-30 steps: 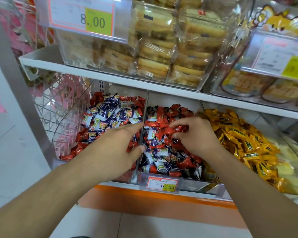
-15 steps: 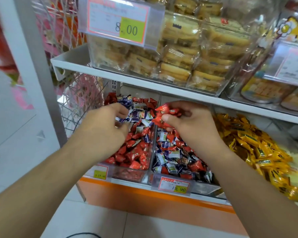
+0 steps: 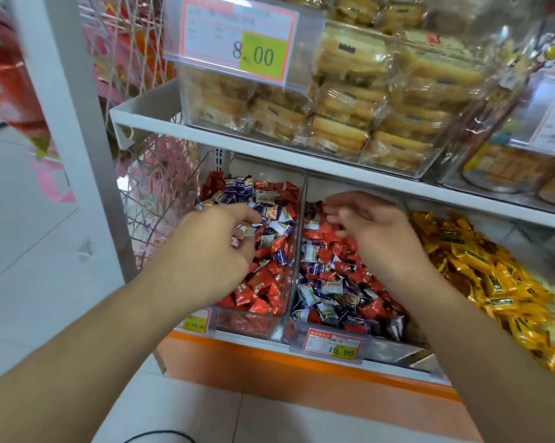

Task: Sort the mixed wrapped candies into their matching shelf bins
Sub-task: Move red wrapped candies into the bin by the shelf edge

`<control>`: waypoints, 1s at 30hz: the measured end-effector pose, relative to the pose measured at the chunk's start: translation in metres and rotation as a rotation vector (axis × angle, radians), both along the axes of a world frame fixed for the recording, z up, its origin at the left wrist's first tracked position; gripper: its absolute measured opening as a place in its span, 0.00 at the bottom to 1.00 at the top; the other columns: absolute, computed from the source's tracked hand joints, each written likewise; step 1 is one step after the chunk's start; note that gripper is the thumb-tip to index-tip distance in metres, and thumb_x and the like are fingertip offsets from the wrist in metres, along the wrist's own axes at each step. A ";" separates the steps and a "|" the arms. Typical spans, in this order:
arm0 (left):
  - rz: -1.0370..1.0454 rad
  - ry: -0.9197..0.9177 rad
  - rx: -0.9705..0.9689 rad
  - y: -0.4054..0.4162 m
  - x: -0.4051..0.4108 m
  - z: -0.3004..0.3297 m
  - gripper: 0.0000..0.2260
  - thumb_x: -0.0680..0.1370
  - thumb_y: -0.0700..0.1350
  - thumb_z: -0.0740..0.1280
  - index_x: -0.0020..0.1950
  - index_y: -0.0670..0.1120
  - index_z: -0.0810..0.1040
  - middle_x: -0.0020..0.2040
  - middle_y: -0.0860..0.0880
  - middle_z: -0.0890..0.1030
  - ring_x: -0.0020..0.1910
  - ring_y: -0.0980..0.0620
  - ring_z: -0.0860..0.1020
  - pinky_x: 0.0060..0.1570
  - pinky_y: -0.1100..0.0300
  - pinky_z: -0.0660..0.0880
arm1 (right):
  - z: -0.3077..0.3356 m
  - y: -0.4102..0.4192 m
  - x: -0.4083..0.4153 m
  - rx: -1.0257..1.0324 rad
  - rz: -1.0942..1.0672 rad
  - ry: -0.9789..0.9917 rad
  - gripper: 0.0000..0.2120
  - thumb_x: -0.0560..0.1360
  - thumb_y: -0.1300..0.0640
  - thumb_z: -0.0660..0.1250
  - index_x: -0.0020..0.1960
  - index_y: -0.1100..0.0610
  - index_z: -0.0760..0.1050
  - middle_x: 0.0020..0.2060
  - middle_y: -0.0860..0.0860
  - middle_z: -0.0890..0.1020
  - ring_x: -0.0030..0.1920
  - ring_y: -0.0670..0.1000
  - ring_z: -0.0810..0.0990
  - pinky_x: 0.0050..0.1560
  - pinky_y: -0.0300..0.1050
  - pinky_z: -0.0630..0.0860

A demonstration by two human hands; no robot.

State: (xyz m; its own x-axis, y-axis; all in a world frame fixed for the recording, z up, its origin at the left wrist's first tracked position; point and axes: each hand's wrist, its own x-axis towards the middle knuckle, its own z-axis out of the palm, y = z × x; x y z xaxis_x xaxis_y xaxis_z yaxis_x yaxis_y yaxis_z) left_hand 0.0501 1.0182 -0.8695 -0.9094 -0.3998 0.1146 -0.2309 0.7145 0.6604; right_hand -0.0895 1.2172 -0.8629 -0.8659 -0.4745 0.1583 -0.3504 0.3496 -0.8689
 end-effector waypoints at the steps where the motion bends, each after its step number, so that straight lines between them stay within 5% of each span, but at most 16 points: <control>1: -0.037 -0.019 -0.018 0.006 -0.002 -0.001 0.17 0.82 0.49 0.65 0.69 0.62 0.74 0.57 0.55 0.82 0.29 0.56 0.79 0.26 0.70 0.69 | -0.004 0.011 -0.007 0.022 -0.037 0.024 0.16 0.84 0.62 0.62 0.55 0.44 0.83 0.52 0.42 0.87 0.56 0.53 0.85 0.62 0.60 0.80; 3: -0.120 -0.045 -0.072 0.020 -0.005 -0.005 0.22 0.83 0.54 0.64 0.77 0.61 0.67 0.68 0.54 0.78 0.40 0.58 0.81 0.40 0.71 0.74 | -0.011 0.031 -0.020 0.113 -0.083 0.060 0.20 0.82 0.70 0.59 0.56 0.48 0.82 0.55 0.46 0.86 0.57 0.52 0.84 0.58 0.46 0.82; 5: -0.200 -0.066 -0.106 0.031 -0.007 -0.010 0.28 0.82 0.59 0.63 0.81 0.60 0.58 0.75 0.54 0.72 0.59 0.56 0.80 0.61 0.59 0.76 | -0.015 0.046 -0.027 0.271 -0.078 0.087 0.21 0.82 0.68 0.62 0.59 0.44 0.82 0.59 0.45 0.84 0.51 0.49 0.85 0.43 0.34 0.80; 6: -0.225 -0.083 -0.119 0.036 -0.009 -0.012 0.30 0.82 0.60 0.62 0.82 0.60 0.55 0.77 0.54 0.69 0.62 0.57 0.79 0.63 0.57 0.76 | -0.017 0.050 -0.029 0.382 -0.068 0.099 0.19 0.81 0.64 0.65 0.62 0.41 0.80 0.62 0.44 0.82 0.50 0.47 0.85 0.40 0.31 0.77; 8: -0.244 -0.103 -0.152 0.042 -0.011 -0.017 0.31 0.82 0.60 0.62 0.83 0.60 0.52 0.78 0.54 0.68 0.48 0.66 0.80 0.51 0.65 0.78 | -0.020 0.051 -0.028 0.585 -0.035 0.158 0.21 0.80 0.54 0.71 0.71 0.41 0.75 0.68 0.40 0.76 0.58 0.45 0.82 0.53 0.27 0.74; 10: -0.227 -0.085 -0.155 0.045 -0.014 -0.018 0.31 0.82 0.59 0.63 0.83 0.60 0.53 0.73 0.54 0.75 0.32 0.66 0.77 0.33 0.72 0.70 | -0.024 0.044 -0.025 0.645 0.008 0.190 0.28 0.79 0.47 0.72 0.77 0.45 0.70 0.74 0.43 0.72 0.73 0.47 0.72 0.71 0.36 0.64; 14: -0.219 -0.070 -0.107 0.046 -0.012 -0.016 0.31 0.82 0.58 0.64 0.82 0.63 0.54 0.50 0.55 0.84 0.28 0.57 0.78 0.32 0.58 0.78 | -0.043 0.031 -0.035 0.593 -0.026 0.135 0.36 0.79 0.39 0.70 0.82 0.43 0.60 0.80 0.45 0.63 0.81 0.50 0.59 0.81 0.50 0.58; 21: -0.210 -0.056 -0.069 0.049 -0.014 -0.020 0.30 0.82 0.56 0.65 0.81 0.65 0.55 0.38 0.54 0.81 0.33 0.60 0.77 0.28 0.66 0.68 | -0.061 0.012 -0.056 0.568 0.067 0.149 0.38 0.77 0.40 0.70 0.80 0.30 0.53 0.82 0.45 0.59 0.82 0.56 0.57 0.80 0.61 0.60; 24: -0.213 -0.072 -0.053 0.051 -0.012 -0.015 0.30 0.82 0.56 0.64 0.81 0.66 0.55 0.40 0.54 0.82 0.30 0.61 0.76 0.27 0.66 0.70 | -0.063 0.007 -0.061 0.579 0.091 0.196 0.30 0.75 0.39 0.72 0.74 0.32 0.68 0.75 0.43 0.73 0.75 0.56 0.71 0.75 0.59 0.69; 26: -0.219 -0.086 -0.028 0.052 -0.011 -0.013 0.30 0.82 0.55 0.64 0.81 0.66 0.55 0.41 0.54 0.82 0.28 0.59 0.76 0.27 0.64 0.71 | -0.061 0.007 -0.058 0.543 0.068 0.217 0.20 0.75 0.48 0.77 0.65 0.40 0.80 0.68 0.44 0.79 0.70 0.52 0.75 0.73 0.53 0.72; 30: -0.215 -0.087 -0.042 0.048 -0.012 -0.013 0.29 0.82 0.56 0.65 0.81 0.64 0.58 0.35 0.55 0.81 0.31 0.59 0.77 0.29 0.66 0.71 | -0.054 0.015 -0.048 0.479 -0.009 0.262 0.06 0.76 0.58 0.78 0.49 0.47 0.85 0.57 0.44 0.85 0.59 0.46 0.81 0.64 0.46 0.79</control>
State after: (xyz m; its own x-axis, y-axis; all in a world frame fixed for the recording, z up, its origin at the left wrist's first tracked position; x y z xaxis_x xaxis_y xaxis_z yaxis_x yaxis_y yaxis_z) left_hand 0.0378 1.0665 -0.8830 -0.9803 -0.1927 0.0446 -0.1254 0.7799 0.6132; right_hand -0.1372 1.2322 -0.9172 -0.8308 -0.5393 0.1377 -0.5292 0.6885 -0.4959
